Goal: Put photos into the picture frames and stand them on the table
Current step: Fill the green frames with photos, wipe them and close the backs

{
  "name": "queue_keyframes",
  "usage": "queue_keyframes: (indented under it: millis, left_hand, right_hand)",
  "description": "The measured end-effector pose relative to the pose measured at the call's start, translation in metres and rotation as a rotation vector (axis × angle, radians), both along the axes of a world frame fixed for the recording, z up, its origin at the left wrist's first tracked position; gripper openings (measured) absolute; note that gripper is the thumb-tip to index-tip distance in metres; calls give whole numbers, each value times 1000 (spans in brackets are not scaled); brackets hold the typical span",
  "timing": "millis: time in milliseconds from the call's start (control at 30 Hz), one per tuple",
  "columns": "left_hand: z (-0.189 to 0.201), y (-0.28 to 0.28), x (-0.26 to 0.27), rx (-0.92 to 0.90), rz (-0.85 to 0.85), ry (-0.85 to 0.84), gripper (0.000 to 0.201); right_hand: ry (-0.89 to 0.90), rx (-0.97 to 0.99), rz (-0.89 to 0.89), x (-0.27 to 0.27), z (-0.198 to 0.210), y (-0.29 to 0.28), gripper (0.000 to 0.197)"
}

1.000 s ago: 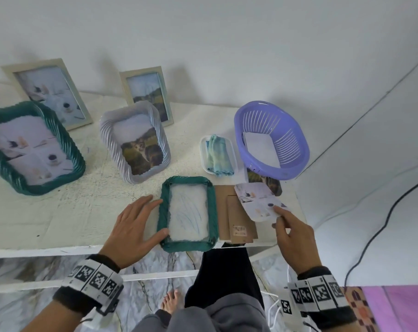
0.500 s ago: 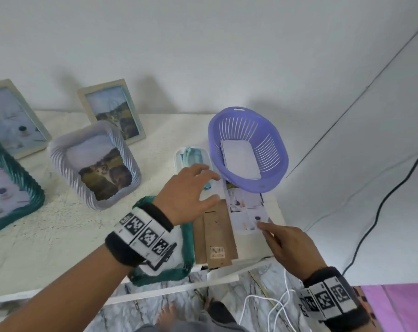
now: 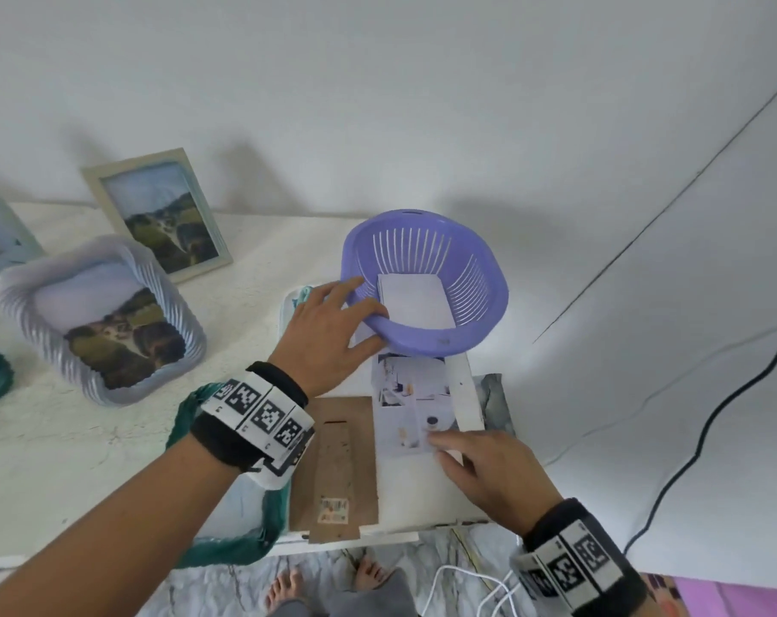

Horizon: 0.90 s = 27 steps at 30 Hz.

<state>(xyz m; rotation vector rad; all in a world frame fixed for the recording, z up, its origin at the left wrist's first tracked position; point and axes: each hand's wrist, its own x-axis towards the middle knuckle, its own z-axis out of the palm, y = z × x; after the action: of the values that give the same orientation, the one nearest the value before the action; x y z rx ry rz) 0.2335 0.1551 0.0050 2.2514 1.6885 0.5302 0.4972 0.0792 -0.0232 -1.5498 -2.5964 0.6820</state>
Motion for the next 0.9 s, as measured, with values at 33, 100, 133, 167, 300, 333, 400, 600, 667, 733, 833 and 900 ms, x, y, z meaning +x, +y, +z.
queue_keyframes:
  millis: [33,100,133,167,300,333,400,600,667,733,833,900]
  left_hand:
    - [3,3,-1,-5,9,-21,54]
    - [8,7,-4,-9,16,-34,55]
    - [9,8,-4,-10,15,-38,55]
    - [10,7,-3,-8,17,-44,56]
    - [5,3,1,9,22,-41,56]
    - [3,2,1,16,18,-38,55]
    - [-1,-1,1,20,12,-27,52]
    - [-17,-14,3,51,15,5,51]
    - [-24,-17,2,52,15,12,49]
    - [-30,-18,2,42,26,-5,50]
    - [-32,-19,3,47,26,-35,52]
    - [-32,-21,4,49,18,-65,54]
  right_hand:
    - [12,-9,2,-1,2,7,28]
    - [24,0,4,-4,2,23,27]
    - [19,9,7,-5,0,30,26]
    - [11,18,16,-7,-2,37,26]
    - [-56,57,46,-11,-9,58,25]
    - [-94,60,60,-12,-11,61,25]
    - [-162,55,91,-13,-16,65,25]
    - [-110,-27,88,-2,-19,58,29]
    - [-16,-69,58,10,-13,54,29]
    - [-17,-96,-10,30,-5,55,27]
    - [-145,24,-162,59,22,74,25]
    - [-98,212,-241,63,55,97,21]
